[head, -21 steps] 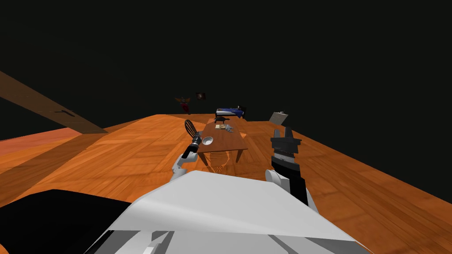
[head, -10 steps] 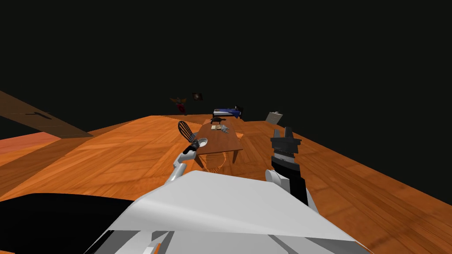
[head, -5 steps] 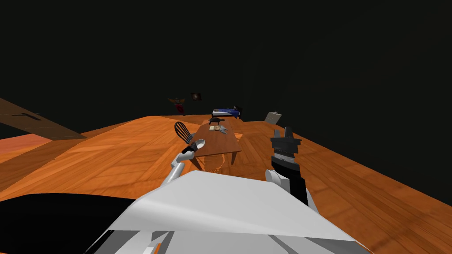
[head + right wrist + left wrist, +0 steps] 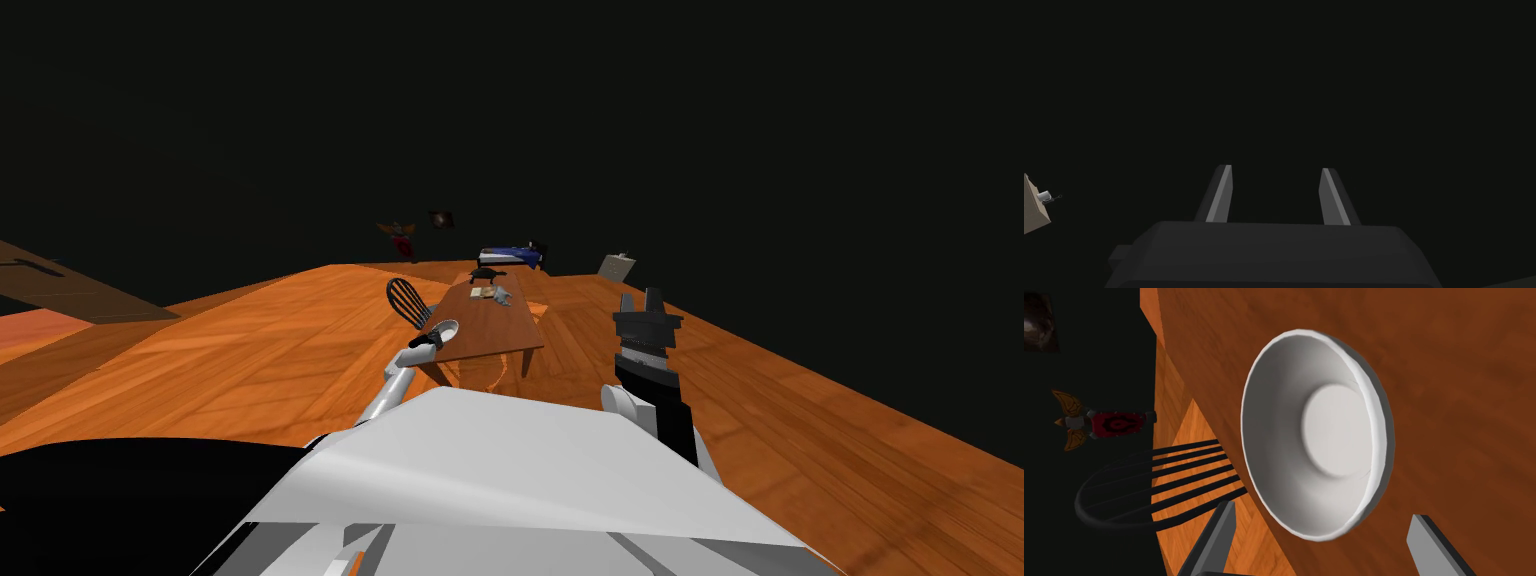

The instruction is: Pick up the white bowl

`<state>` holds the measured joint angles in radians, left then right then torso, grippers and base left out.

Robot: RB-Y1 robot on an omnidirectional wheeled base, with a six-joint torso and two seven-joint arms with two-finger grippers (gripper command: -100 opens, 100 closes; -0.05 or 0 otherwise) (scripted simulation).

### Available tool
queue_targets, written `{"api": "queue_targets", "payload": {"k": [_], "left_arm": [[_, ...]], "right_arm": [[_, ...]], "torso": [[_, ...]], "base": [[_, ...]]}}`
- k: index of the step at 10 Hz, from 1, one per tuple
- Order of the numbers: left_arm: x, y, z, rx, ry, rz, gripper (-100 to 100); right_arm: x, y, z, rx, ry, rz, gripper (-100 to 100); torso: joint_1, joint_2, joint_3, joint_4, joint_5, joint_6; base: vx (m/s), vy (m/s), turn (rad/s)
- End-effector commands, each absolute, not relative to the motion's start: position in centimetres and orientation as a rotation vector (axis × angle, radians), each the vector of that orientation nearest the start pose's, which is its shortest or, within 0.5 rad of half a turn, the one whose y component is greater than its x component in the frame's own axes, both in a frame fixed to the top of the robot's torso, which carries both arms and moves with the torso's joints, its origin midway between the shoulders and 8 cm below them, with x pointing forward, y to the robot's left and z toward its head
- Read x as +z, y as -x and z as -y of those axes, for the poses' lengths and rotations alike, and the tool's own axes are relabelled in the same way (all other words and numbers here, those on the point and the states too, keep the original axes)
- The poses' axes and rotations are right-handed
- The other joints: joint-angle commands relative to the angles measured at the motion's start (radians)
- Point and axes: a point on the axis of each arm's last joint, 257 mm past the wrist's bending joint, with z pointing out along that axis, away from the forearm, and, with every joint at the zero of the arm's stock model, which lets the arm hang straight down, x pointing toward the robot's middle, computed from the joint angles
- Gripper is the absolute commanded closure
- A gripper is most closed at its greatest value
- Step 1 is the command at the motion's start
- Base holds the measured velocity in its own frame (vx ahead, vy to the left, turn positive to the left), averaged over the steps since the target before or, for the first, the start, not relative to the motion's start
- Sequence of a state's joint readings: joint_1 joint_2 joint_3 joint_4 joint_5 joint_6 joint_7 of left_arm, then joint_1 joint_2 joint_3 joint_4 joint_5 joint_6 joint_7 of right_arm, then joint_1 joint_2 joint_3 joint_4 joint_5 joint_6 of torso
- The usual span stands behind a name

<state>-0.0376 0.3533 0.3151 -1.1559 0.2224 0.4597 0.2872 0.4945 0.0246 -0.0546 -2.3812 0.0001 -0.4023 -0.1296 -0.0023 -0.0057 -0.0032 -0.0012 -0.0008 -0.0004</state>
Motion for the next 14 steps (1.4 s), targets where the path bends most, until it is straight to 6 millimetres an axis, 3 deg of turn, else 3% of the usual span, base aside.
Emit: {"api": "queue_targets", "payload": {"k": [1,6,7,8,9,14], "left_arm": [[-44.6,-41.4,-53.3,-0.573,2.166,-1.066,-100],[-48.6,-37.1,-54.3,-0.440,2.320,-1.052,-100],[-48.0,-38.0,-54.4,-0.461,2.294,-1.053,-100],[-48.1,-37.9,-54.4,-0.457,2.300,-1.053,0],[-48.3,-37.7,-55.1,-0.447,2.307,-1.027,-100],[-49.0,-36.5,-57.8,-0.412,2.336,-0.928,-100]], "right_arm": [[5.3,-33.5,29.7,1.371,-0.708,-0.545,0],[5.3,-33.5,29.7,1.371,-0.708,-0.545,0],[5.3,-33.5,29.7,1.371,-0.708,-0.545,0],[5.3,-33.5,29.7,1.371,-0.708,-0.545,0],[5.3,-33.5,29.7,1.371,-0.708,-0.545,0],[5.3,-33.5,29.7,1.371,-0.708,-0.545,0]], "torso": [[0.000,0.000,0.000,0.000,0.000,0.000],[0.002,0.001,0.000,0.000,0.000,0.000],[0.003,0.000,0.000,0.000,0.001,0.000],[0.003,0.002,0.001,0.000,0.001,0.000],[0.003,0.005,0.003,0.001,0.001,0.000],[0.004,0.011,0.006,0.002,0.001,-0.001]], "base": [[0.102,-0.057,-0.019],[0.094,-0.027,-0.029],[0.052,0.007,-0.010],[0.009,0.001,0.001],[-0.013,0.008,-0.119],[-0.063,0.024,-0.168]]}}
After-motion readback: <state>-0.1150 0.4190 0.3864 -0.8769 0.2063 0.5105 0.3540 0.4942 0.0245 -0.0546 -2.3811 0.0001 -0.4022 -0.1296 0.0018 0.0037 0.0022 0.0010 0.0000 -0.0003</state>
